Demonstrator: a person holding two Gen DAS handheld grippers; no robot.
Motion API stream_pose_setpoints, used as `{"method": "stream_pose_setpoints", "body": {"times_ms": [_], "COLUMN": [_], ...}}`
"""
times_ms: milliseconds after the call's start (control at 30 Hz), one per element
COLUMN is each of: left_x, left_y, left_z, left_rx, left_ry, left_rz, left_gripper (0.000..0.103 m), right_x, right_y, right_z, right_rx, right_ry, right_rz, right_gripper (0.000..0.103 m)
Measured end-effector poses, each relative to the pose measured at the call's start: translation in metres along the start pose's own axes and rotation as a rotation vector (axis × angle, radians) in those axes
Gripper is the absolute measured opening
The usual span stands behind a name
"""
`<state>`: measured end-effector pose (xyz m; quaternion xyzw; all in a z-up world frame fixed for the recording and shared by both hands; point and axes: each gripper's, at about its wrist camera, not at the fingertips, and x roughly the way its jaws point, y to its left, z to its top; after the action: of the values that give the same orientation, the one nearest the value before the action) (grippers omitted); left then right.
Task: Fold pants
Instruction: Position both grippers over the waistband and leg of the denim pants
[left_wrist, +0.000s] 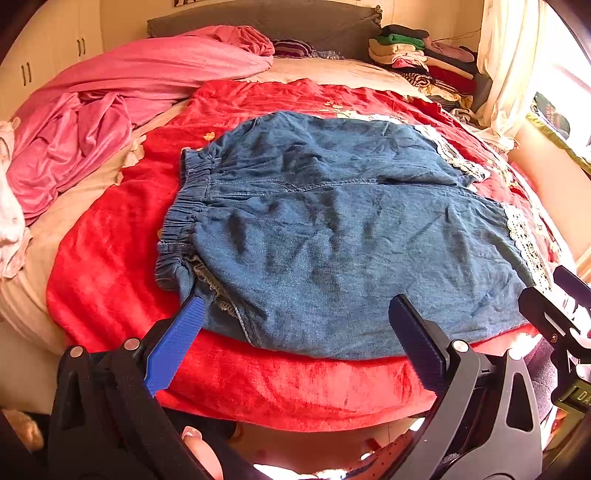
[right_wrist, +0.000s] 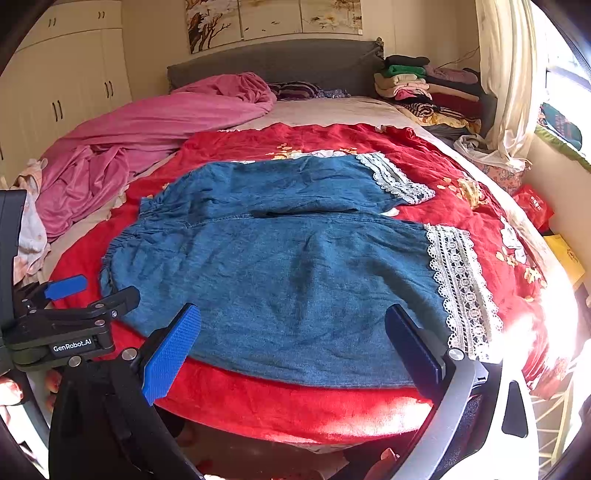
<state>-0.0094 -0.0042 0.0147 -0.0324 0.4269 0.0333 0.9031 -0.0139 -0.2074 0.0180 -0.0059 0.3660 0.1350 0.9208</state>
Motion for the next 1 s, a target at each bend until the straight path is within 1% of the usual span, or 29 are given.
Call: {"method": "stream_pose_setpoints", "body": {"times_ms": [367, 867, 1000], "left_x": [-0.001, 0.0, 0.0], "left_y": [0.0, -0.002, -0.002], "left_z": [0.0, 0.002, 0.001], "left_rx": [0.003, 0.008, 0.008], "left_ry": [-0.003, -0.007, -0.007], "left_rz": [0.0, -0.002, -0.003], "left_gripper": [0.094, 0.094, 0.094], "right_x": [-0.001, 0.012, 0.016], "right_y": [0.0, 0.007, 0.008], "right_z": [0.001, 0.001, 0.002], "right_rx": [-0.006, -0.024, -0.018], "right_ry": [-0.002, 0.019, 0.028], "right_rz": [0.002, 0.01, 0.024], "right_gripper": [0.099, 0.099, 0.099]}}
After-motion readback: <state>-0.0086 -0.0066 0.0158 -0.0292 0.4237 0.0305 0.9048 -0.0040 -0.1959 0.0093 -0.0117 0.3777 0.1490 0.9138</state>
